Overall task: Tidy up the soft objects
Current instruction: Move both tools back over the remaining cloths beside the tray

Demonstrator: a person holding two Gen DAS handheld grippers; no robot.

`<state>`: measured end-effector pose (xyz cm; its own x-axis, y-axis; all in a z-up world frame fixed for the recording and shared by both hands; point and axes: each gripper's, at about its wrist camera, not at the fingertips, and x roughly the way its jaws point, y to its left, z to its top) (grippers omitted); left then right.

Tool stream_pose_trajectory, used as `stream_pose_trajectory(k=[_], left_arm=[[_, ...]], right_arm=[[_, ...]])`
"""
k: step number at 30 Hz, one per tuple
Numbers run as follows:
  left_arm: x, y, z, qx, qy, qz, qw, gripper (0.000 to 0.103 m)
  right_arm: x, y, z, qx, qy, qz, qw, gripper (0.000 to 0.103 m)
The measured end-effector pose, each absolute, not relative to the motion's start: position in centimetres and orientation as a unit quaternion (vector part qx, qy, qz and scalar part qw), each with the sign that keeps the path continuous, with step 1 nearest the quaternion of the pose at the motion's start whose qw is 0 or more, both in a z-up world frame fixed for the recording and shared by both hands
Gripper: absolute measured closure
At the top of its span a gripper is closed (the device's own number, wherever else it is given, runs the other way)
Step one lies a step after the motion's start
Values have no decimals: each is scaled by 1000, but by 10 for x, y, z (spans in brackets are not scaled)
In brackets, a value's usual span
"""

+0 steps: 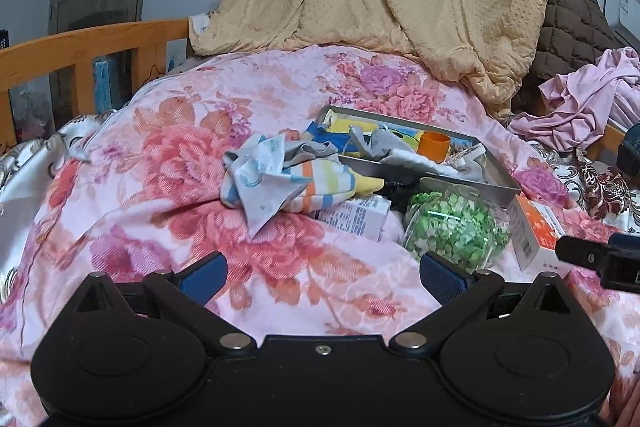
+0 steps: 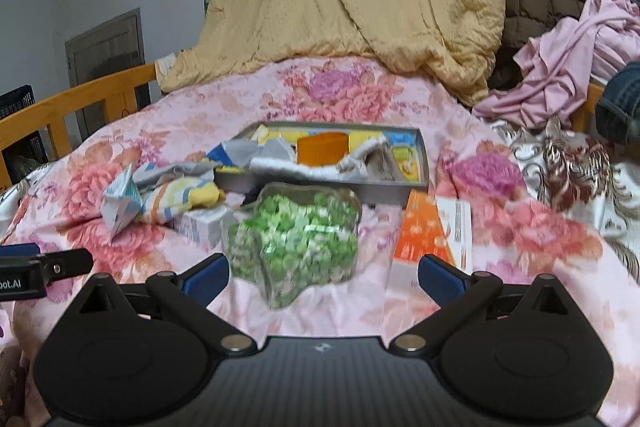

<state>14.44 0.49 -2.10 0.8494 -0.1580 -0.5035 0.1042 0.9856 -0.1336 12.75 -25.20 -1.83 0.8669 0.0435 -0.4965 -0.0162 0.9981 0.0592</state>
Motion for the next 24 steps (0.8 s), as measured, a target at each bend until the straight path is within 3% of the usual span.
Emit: stream_pose_trajectory(k=[24], left_arm=[[133,12,-33,-22,270,-57,961,1]], right_arm=[[115,-225,-33,1,271,57,961,0]])
